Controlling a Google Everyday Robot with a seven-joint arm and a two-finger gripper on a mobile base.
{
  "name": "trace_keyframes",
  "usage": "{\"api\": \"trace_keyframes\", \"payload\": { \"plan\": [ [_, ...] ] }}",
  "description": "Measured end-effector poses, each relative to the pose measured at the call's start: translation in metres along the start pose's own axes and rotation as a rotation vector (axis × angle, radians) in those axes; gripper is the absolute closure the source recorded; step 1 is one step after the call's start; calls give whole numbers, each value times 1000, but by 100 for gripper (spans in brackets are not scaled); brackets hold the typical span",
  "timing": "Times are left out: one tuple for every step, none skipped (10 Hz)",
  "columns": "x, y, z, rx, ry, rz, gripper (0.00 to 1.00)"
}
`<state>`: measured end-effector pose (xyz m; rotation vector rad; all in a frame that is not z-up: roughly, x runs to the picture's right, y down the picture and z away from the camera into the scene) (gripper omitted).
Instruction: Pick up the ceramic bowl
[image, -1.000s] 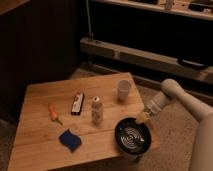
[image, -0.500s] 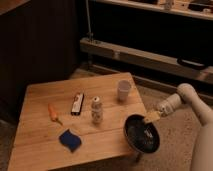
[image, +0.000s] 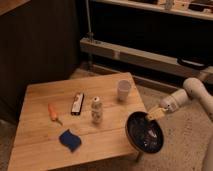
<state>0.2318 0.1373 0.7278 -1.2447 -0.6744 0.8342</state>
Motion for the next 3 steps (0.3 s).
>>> {"api": "trace_keyframes", "payload": {
  "plan": [
    [-6,6,-4,17,9,-1,100],
    [-7,5,-2,16,13,0,100],
    [-8,5,-2,17,12,-1,100]
  ]
}}
